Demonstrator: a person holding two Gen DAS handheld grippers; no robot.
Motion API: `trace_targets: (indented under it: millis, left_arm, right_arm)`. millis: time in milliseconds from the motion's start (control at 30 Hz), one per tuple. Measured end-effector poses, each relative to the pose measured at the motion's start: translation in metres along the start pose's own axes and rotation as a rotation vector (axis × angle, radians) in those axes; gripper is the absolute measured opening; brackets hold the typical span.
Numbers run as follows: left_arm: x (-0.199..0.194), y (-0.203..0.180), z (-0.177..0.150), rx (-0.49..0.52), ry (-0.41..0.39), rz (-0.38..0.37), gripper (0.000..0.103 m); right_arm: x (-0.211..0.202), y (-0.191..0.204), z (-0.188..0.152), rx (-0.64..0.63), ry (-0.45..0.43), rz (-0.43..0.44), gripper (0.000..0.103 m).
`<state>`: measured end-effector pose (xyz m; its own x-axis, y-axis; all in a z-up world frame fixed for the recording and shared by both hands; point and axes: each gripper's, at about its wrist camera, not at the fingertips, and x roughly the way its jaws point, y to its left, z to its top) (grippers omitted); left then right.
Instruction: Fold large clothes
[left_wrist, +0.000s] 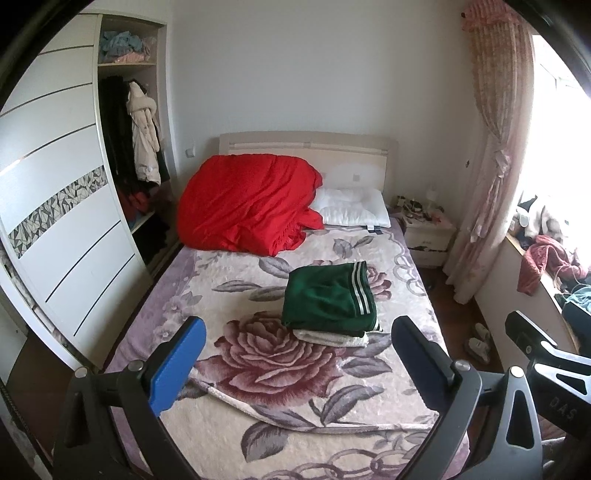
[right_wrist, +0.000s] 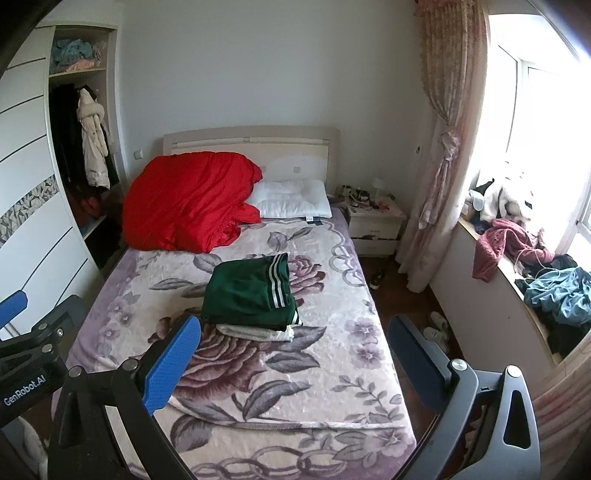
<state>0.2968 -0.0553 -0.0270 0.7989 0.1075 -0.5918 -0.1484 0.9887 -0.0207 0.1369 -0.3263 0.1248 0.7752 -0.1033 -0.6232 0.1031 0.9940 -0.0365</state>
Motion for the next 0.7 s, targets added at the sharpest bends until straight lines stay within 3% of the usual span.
trace_targets:
  millis: [700]
  left_arm:
    - [-0.015, 0.001, 0.008, 0.012, -0.034, -0.002, 0.103]
  right_arm:
    - [-0.018, 0.0, 0.0, 0.001, -0.036, 0.001, 0.103]
